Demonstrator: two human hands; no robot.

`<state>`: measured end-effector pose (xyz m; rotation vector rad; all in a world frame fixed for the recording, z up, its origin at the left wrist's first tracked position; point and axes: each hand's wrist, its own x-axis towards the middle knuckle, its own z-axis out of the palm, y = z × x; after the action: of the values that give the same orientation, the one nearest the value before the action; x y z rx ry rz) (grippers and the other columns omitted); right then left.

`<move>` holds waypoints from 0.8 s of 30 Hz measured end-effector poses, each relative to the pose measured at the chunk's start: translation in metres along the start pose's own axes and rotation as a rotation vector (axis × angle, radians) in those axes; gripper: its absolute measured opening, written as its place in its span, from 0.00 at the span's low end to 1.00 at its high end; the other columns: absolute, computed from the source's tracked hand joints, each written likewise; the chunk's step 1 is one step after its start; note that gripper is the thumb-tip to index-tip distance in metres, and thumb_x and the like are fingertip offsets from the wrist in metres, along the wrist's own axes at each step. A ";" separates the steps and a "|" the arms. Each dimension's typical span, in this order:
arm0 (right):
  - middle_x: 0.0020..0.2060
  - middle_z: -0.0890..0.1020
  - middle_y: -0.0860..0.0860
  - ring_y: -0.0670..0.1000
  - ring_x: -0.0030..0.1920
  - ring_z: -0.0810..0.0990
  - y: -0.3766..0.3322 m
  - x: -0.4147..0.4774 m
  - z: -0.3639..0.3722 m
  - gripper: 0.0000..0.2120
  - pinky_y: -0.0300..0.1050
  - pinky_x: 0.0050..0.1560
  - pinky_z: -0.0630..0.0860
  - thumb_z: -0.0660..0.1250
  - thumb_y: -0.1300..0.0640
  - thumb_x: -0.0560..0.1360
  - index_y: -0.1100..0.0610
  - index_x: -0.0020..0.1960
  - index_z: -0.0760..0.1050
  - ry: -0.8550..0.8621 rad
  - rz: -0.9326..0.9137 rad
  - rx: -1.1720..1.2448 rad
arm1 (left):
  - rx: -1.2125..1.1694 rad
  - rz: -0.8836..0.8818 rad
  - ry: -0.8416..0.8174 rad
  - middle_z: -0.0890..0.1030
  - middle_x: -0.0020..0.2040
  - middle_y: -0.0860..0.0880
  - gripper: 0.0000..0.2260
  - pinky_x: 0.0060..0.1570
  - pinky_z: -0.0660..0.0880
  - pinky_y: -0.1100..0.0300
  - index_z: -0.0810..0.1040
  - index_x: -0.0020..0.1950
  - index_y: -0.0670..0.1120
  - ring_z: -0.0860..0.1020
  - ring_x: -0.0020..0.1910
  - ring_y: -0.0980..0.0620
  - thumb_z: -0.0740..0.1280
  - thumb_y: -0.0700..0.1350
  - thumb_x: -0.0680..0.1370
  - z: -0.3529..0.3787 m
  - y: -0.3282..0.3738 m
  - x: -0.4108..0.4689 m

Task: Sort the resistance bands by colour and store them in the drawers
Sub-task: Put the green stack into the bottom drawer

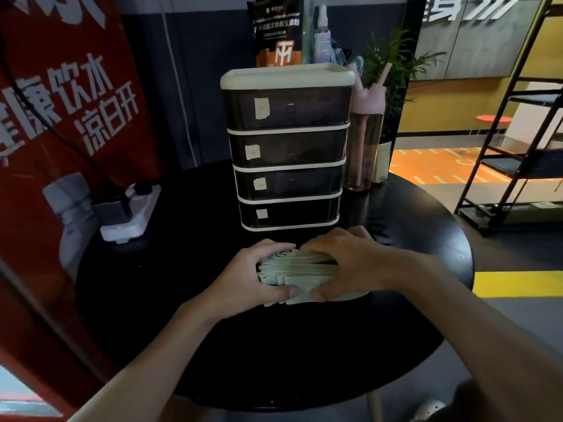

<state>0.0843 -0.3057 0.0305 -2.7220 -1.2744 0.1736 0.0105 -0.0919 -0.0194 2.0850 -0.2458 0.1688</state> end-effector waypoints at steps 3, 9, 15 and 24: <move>0.66 0.65 0.38 0.44 0.69 0.58 0.023 -0.019 0.008 0.45 0.52 0.72 0.51 0.72 0.33 0.64 0.41 0.75 0.57 0.076 0.050 -0.005 | 0.002 0.024 -0.010 0.76 0.57 0.57 0.26 0.57 0.75 0.65 0.80 0.62 0.53 0.79 0.56 0.57 0.82 0.46 0.66 0.000 -0.002 0.001; 0.57 0.70 0.39 0.37 0.58 0.73 0.035 -0.031 0.027 0.39 0.31 0.59 0.70 0.82 0.50 0.62 0.49 0.69 0.70 0.258 0.064 0.468 | 0.081 0.070 -0.005 0.68 0.69 0.60 0.27 0.59 0.65 0.77 0.79 0.59 0.56 0.70 0.67 0.64 0.78 0.59 0.62 0.000 -0.004 0.003; 0.58 0.77 0.43 0.38 0.56 0.77 0.027 -0.019 0.023 0.36 0.27 0.53 0.71 0.81 0.57 0.64 0.48 0.68 0.71 0.204 -0.007 0.556 | 0.001 0.041 -0.015 0.74 0.66 0.58 0.38 0.61 0.71 0.69 0.71 0.71 0.57 0.76 0.64 0.61 0.83 0.46 0.65 0.000 -0.003 0.001; 0.58 0.76 0.37 0.40 0.60 0.77 0.045 -0.033 0.043 0.46 0.36 0.60 0.73 0.82 0.49 0.61 0.41 0.72 0.61 0.301 0.091 0.723 | -0.006 0.041 0.035 0.77 0.57 0.54 0.28 0.53 0.78 0.63 0.79 0.64 0.52 0.79 0.55 0.56 0.81 0.44 0.66 0.001 -0.003 0.000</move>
<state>0.0902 -0.3571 -0.0180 -2.0813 -0.7964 0.1805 0.0113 -0.0916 -0.0229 2.0700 -0.2674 0.2292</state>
